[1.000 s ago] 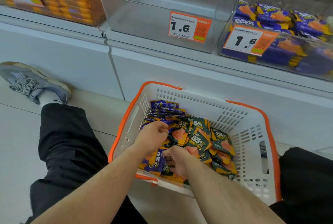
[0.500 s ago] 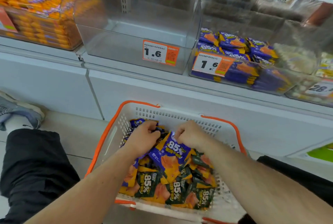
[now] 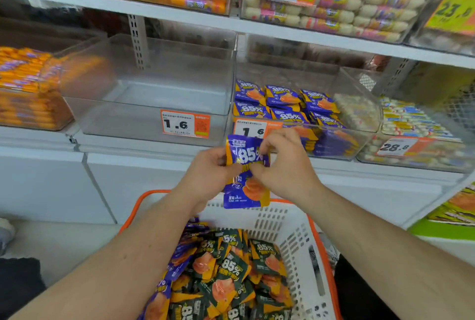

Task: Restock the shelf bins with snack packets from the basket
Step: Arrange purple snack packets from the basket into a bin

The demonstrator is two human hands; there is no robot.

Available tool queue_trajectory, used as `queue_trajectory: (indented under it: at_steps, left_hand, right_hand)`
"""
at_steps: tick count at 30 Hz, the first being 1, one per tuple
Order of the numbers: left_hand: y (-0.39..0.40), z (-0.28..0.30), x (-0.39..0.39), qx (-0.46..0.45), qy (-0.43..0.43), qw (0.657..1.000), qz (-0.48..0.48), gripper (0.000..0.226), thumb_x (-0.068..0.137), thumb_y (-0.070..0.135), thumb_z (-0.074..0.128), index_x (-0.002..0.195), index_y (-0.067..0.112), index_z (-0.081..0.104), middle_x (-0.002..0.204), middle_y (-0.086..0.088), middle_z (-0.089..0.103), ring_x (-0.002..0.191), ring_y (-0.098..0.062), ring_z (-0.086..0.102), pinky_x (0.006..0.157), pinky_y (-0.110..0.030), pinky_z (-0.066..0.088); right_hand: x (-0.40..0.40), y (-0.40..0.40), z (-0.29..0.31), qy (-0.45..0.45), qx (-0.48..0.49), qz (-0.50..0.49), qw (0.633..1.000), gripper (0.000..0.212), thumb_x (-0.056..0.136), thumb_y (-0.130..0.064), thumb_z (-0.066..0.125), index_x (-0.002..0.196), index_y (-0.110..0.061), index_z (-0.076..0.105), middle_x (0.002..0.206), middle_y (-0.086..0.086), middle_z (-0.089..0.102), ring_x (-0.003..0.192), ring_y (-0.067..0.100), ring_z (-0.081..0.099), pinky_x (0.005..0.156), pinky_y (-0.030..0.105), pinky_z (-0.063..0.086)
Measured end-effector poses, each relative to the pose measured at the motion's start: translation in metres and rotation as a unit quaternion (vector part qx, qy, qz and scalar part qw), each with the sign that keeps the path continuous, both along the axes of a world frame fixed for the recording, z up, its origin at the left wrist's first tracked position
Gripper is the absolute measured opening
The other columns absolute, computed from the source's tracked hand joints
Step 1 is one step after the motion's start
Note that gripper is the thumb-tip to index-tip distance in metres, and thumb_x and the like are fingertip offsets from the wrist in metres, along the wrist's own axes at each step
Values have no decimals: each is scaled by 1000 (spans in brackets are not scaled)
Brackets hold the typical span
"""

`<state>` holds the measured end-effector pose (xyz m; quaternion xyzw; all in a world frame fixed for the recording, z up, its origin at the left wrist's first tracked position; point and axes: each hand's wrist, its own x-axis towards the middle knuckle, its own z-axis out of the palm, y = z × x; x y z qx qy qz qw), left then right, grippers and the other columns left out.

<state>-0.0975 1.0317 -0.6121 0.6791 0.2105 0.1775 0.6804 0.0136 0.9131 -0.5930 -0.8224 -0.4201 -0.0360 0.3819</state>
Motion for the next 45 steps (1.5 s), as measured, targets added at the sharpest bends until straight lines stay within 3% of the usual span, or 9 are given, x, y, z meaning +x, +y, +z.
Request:
queue_trajectory:
  at_steps: [3, 10, 15, 18, 24, 28, 36, 40, 45]
  left_hand:
    - [-5, 32, 22, -31, -51, 998, 19, 24, 93, -4, 57, 101, 13, 71, 97, -8, 76, 83, -23, 72, 70, -38, 59]
    - [-10, 69, 66, 82, -74, 993, 34, 33, 97, 31, 45, 90, 9, 69, 88, -8, 73, 84, -25, 69, 82, -47, 56]
    - [30, 17, 82, 617, 108, 767, 141, 43, 78, 44, 54, 116, 30, 66, 151, -6, 43, 140, -44, 29, 108, -66, 21]
    - [40, -11, 83, 633, 179, 741, 137, 62, 54, 25, 78, 115, 25, 65, 146, -19, 45, 126, -54, 41, 107, -66, 21]
    - [39, -19, 89, 678, 151, 687, 212, 58, 55, 21, 59, 113, 21, 62, 109, -17, 56, 95, -39, 49, 107, -64, 23]
    - [44, -24, 90, 693, 131, 672, 228, 61, 53, 18, 64, 113, 21, 60, 106, -17, 56, 94, -40, 50, 108, -63, 22]
    - [46, -24, 89, 692, 138, 677, 211, 67, 55, 24, 71, 120, 24, 56, 107, -15, 55, 99, -39, 50, 110, -62, 17]
    - [45, -23, 88, 691, 163, 675, 201, 67, 62, 29, 70, 127, 28, 52, 114, -13, 53, 108, -37, 47, 112, -60, 10]
    - [41, -16, 84, 684, 195, 681, 174, 70, 72, 32, 64, 138, 31, 41, 126, -12, 47, 118, -36, 41, 115, -59, 2]
  right_hand:
    - [-7, -5, 4, 16, 35, 3, 999, 49, 60, -29, 89, 90, -17, 52, 113, -8, 39, 107, -26, 30, 80, -2, 31]
    - [32, 9, 34, 6, 100, -88, 991, 49, 56, -33, 84, 88, -21, 49, 101, -6, 44, 89, 2, 43, 72, 22, 37]
    - [94, 23, 70, 25, 56, -147, 987, 42, 73, -37, 74, 107, -22, 53, 111, -3, 45, 100, 17, 51, 82, 32, 41]
    - [129, 39, 71, 43, -30, -164, 985, 54, 79, -46, 71, 123, -19, 54, 125, 2, 49, 109, 21, 52, 85, 32, 41]
    - [152, 59, 40, 38, -167, -183, 968, 49, 77, -49, 69, 115, -19, 61, 122, 5, 60, 107, 26, 57, 75, 30, 44]
    - [154, 62, 37, 53, -267, -157, 949, 32, 70, -45, 68, 85, -16, 64, 90, 3, 65, 76, 16, 56, 54, 27, 39]
    - [151, 63, 35, 68, -306, -170, 934, 53, 56, -68, 65, 76, -19, 70, 77, 0, 68, 77, 20, 61, 74, 42, 52]
    - [146, 62, 37, 67, -289, -188, 936, 36, 58, -47, 62, 76, -16, 64, 78, 4, 64, 79, 25, 59, 83, 53, 50]
    - [142, 58, 40, 40, -261, -203, 943, 19, 71, -32, 60, 70, -13, 56, 72, 6, 57, 71, 24, 55, 64, 35, 44]
